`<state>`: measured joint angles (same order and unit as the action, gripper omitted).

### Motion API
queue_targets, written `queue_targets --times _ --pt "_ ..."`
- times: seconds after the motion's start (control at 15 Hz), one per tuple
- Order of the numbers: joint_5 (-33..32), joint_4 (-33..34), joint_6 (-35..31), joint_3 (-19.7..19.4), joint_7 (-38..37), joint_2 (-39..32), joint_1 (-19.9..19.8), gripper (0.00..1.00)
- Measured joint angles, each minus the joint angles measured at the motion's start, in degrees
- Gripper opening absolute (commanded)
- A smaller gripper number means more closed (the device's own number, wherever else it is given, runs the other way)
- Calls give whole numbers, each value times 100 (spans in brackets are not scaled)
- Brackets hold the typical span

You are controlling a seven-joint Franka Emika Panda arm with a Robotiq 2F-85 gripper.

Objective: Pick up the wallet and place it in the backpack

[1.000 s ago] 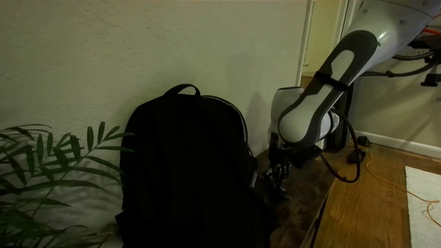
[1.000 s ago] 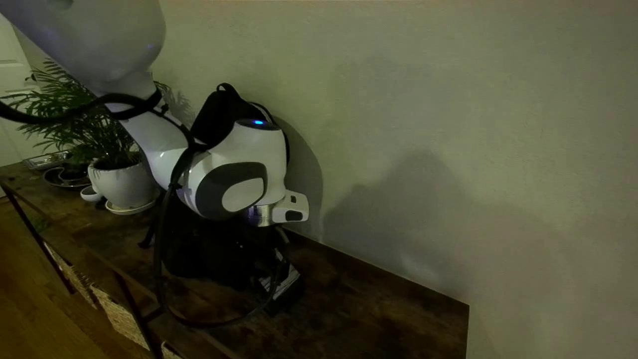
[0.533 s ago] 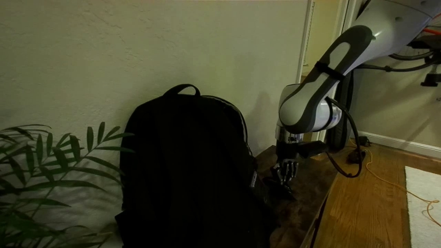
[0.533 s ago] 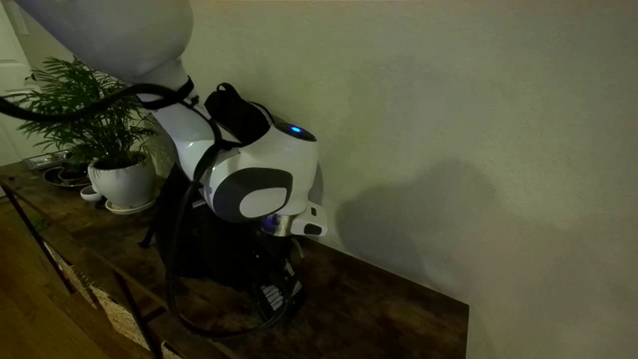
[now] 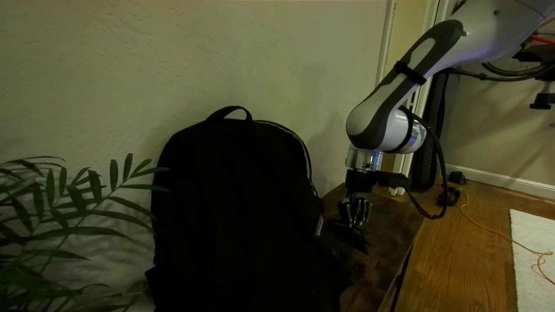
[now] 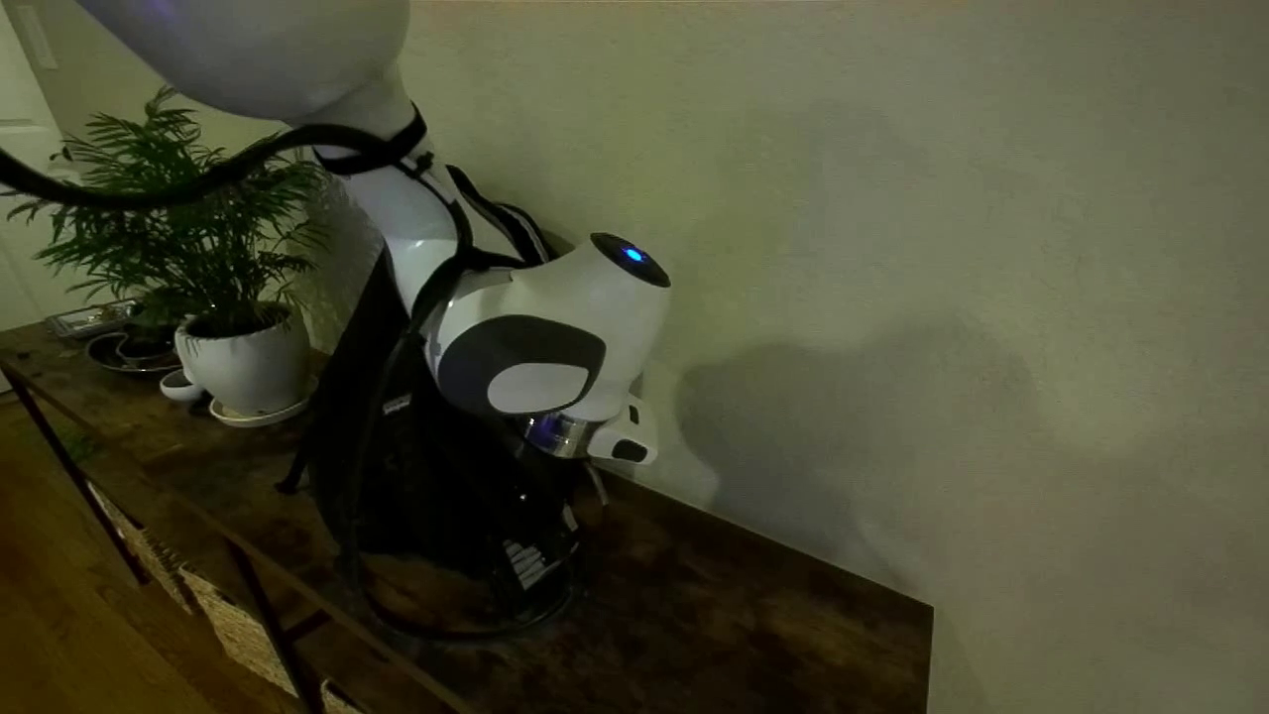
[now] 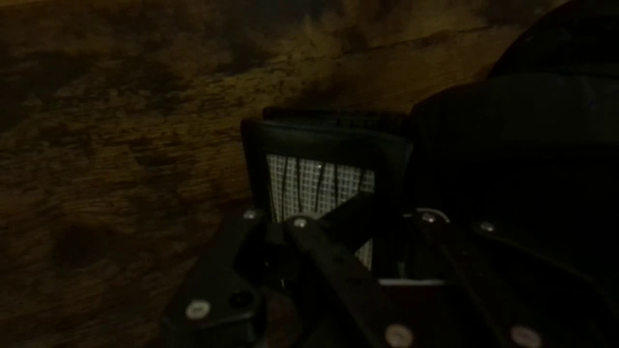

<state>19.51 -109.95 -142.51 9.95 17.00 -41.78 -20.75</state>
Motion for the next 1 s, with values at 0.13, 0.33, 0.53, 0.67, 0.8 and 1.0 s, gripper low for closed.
queue_targets --times 0.13,0.33,0.53,0.67,0.8,1.0 --pt "210 72 240 48 244 5 -99 5" --pt "389 135 563 33 490 4 -205 5" --pt "522 152 776 -11 703 -24 -290 5" --pt "577 167 834 -38 820 -81 -330 24" --pt "589 188 840 -83 896 -161 -332 42" --pt "590 251 840 -101 953 -290 -332 61"
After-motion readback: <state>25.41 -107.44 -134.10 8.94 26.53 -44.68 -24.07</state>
